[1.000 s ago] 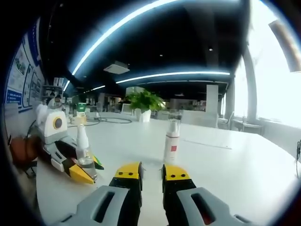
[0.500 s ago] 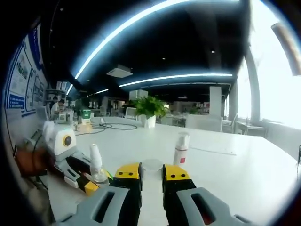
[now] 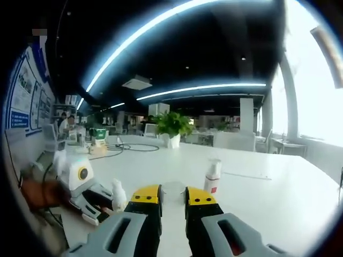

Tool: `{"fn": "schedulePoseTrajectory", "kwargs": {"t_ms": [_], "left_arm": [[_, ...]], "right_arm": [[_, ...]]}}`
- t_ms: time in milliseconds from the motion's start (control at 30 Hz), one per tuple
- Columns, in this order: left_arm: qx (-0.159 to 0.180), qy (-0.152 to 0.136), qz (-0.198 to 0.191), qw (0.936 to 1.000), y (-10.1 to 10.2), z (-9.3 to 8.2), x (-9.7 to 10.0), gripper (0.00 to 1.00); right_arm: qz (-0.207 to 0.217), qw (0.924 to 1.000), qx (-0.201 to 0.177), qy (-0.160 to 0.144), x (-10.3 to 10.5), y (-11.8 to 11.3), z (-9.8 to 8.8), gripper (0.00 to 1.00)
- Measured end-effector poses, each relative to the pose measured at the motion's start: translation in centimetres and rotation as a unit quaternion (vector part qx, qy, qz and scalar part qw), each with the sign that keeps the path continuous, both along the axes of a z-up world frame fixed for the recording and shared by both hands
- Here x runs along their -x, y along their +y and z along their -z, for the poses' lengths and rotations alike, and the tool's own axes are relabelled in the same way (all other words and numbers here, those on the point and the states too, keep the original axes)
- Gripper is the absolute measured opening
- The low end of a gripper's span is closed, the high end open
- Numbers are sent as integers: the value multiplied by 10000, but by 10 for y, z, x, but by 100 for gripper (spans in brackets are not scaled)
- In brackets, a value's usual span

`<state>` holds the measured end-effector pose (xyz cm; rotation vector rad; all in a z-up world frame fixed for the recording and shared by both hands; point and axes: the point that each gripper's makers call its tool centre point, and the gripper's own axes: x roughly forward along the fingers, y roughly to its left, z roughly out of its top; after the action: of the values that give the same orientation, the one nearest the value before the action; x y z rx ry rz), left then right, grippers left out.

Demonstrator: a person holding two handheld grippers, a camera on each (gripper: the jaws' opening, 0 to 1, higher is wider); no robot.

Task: Clamp pump bottle remove cover press pump head put on cover

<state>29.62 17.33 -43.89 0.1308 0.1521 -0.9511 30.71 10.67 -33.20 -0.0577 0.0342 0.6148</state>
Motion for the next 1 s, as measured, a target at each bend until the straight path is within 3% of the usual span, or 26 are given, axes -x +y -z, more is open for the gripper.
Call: {"fn": "schedulePoseTrajectory", "kwargs": {"t_ms": [700,1000], "left_arm": [[-10,-18,9,10000,-1,0,1,16],[-11,-19,9,10000,0,0,0,16]], "right_arm": [[-435,9989,102,-128,12,46,-28,12],[-575,9981,168,-114,16,61,-30,12]]}}
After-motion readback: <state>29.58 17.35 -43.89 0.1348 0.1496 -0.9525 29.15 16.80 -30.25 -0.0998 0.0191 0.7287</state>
